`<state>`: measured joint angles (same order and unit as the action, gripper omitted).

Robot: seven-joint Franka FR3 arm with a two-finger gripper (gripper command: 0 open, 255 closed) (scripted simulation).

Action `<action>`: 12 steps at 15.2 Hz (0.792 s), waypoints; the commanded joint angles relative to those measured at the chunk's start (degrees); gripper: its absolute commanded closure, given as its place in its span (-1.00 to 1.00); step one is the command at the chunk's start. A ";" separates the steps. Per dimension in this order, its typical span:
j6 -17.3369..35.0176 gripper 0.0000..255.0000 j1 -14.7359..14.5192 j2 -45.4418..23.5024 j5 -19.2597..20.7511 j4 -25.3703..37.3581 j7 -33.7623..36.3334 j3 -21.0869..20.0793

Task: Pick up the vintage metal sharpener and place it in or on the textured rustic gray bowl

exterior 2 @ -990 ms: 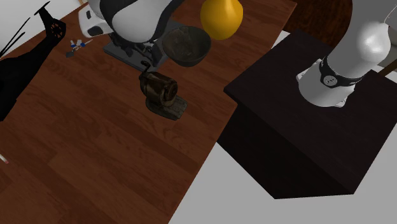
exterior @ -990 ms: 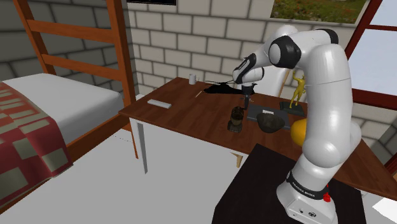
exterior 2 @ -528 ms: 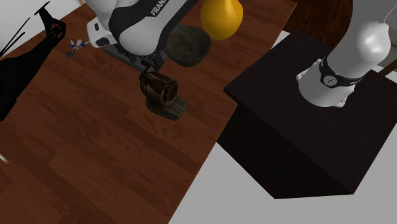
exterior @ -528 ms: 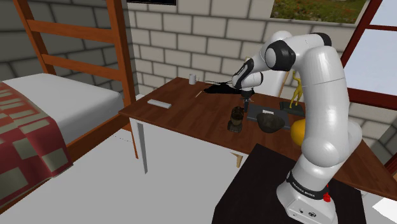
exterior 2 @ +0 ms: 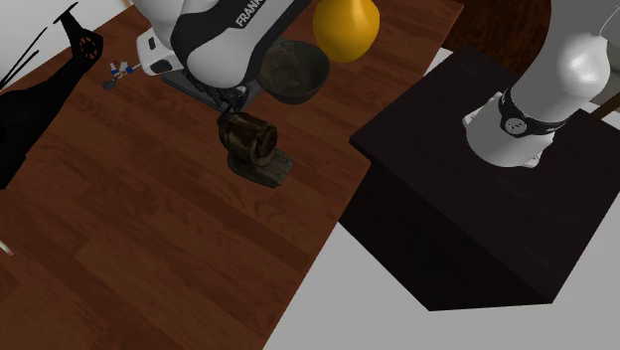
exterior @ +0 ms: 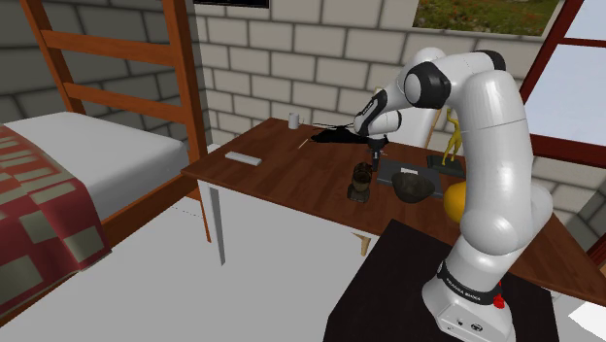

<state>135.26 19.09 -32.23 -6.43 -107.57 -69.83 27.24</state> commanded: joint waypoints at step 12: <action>-2.20 1.00 -0.61 2.11 0.93 0.20 0.28 0.77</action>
<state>133.48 18.60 -30.80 -5.76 -107.21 -69.54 27.76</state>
